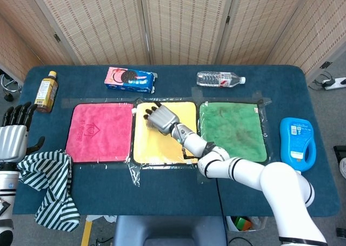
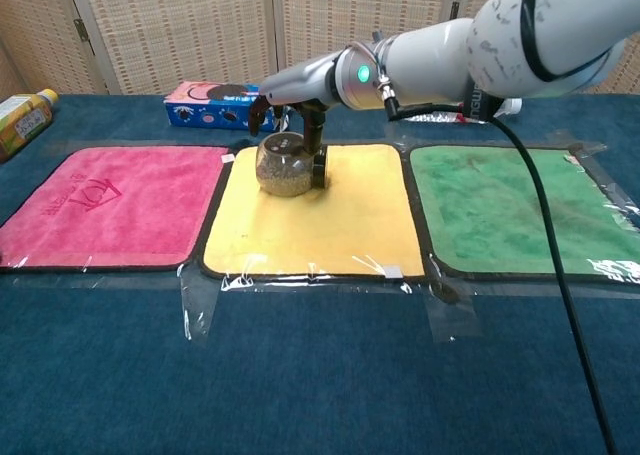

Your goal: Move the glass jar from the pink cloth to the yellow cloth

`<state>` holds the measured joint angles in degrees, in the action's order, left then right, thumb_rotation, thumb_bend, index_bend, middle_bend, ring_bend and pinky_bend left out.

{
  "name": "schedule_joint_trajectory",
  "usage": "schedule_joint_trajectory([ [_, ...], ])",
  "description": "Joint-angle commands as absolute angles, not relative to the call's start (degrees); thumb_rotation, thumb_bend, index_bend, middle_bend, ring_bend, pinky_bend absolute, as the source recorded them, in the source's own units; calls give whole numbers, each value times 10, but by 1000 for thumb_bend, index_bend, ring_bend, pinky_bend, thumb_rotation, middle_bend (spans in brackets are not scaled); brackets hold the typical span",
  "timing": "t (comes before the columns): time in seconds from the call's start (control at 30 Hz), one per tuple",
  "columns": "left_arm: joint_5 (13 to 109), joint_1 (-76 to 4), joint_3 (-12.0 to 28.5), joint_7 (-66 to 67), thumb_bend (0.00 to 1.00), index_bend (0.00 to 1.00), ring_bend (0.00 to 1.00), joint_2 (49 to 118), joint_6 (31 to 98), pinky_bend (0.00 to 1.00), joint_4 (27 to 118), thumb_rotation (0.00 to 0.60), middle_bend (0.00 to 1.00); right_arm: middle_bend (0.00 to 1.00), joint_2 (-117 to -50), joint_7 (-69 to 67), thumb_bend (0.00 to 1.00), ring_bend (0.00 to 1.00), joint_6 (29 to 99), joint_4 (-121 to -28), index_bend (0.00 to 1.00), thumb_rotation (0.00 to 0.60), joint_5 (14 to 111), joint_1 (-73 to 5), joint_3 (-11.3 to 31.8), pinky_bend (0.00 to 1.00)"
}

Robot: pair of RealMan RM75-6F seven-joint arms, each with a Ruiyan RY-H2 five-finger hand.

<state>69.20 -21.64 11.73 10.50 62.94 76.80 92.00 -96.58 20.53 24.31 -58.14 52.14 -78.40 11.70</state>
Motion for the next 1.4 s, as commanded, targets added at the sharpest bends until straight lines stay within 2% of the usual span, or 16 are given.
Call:
schedule_joint_trajectory([
  [0.03,693,-213,117,101,349,91,83,629,769,74,918,600,87,154,-992,199,505,148,228,-542,196,600,515,-802,113,43],
  [0.43,702,-204,112,86,348,91,83,631,767,74,909,600,87,155,-1049,188,506,146,189,-442,210,600,499,-834,99,43],
  [0.7,702,-203,114,82,349,91,83,633,764,74,902,600,87,173,-1056,177,508,174,168,-430,217,600,505,-838,88,47],
  [0.9,702,-204,115,80,349,92,82,638,759,74,897,600,87,196,-1019,167,508,198,171,-489,217,600,513,-830,78,84],
  [1.2,704,-207,116,80,349,92,82,644,754,73,893,600,87,200,-901,170,508,201,206,-675,217,600,525,-807,48,94],
  [1.4,706,-207,119,81,348,91,82,645,757,73,894,600,87,200,-841,163,508,202,264,-754,217,600,535,-783,50,95],
])
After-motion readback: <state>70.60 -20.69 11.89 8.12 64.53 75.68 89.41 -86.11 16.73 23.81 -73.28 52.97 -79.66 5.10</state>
